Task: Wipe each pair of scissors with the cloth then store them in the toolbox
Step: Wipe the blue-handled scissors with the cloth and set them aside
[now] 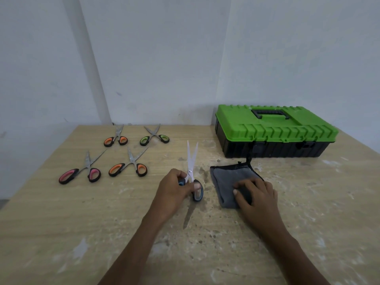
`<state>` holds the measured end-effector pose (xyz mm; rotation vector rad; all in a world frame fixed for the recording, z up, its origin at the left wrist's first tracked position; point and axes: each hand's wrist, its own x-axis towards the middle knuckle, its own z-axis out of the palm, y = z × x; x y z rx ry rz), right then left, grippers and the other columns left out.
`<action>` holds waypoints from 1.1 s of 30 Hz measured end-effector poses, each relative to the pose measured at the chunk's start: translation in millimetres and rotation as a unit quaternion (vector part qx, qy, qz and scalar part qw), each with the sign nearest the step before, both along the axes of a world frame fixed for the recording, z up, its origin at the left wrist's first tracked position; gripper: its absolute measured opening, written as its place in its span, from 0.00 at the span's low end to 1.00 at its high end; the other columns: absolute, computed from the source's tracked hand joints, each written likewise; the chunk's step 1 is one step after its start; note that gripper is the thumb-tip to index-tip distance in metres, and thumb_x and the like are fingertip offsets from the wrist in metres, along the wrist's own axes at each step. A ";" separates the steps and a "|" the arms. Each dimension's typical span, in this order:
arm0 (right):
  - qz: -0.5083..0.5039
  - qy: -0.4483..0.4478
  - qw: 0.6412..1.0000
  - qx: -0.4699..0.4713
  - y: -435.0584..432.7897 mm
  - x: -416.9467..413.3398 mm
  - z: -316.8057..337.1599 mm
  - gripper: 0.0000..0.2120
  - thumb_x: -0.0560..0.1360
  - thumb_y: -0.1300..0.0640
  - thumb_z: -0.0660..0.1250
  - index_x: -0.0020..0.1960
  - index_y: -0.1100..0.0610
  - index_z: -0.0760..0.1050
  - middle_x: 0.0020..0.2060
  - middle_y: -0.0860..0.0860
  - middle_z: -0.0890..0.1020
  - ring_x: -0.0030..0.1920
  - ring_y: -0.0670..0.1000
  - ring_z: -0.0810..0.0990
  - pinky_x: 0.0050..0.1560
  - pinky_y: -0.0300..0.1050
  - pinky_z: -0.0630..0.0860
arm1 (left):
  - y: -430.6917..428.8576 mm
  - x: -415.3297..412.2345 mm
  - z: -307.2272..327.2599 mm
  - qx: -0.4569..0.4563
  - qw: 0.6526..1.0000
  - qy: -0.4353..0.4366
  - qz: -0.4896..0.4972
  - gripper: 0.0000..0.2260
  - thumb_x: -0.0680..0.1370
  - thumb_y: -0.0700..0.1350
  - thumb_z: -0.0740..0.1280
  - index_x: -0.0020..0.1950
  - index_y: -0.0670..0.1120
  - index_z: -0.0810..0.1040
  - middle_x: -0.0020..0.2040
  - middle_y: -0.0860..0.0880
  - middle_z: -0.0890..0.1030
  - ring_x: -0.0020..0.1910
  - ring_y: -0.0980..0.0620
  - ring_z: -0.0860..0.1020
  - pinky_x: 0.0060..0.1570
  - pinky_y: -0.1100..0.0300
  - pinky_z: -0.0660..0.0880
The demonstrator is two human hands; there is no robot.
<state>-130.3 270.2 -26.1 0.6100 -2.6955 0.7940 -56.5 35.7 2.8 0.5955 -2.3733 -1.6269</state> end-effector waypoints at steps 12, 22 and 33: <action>0.059 -0.051 0.997 0.016 -40.7 -39.8 18.9 0.21 0.79 0.45 0.60 0.70 0.48 0.72 0.67 0.48 0.76 0.67 0.56 0.72 0.67 0.55 0.68 | -8.0 -2.7 4.5 0.251 0.967 0.038 0.001 0.18 0.78 0.36 0.72 0.67 0.37 0.74 0.46 0.44 0.86 0.41 0.48 0.86 0.41 0.59 0.84; 0.024 0.103 0.994 -0.025 -45.3 -36.7 8.1 0.05 0.78 0.51 0.68 0.47 0.51 0.74 0.44 0.46 0.77 0.48 0.51 0.74 0.50 0.48 0.66 | -12.4 -9.7 -7.3 0.226 0.974 0.033 -0.005 0.19 0.77 0.36 0.73 0.68 0.34 0.76 0.55 0.40 0.84 0.43 0.49 0.87 0.42 0.61 0.83; 0.069 -0.072 0.962 -0.253 -57.2 -30.9 58.1 0.16 0.82 0.50 0.64 0.41 0.61 0.68 0.30 0.54 0.68 0.28 0.45 0.66 0.29 0.39 0.63 | -13.4 -11.6 -4.6 0.254 0.967 0.028 -0.006 0.13 0.77 0.35 0.73 0.61 0.39 0.80 0.49 0.42 0.87 0.41 0.49 0.87 0.42 0.58 0.84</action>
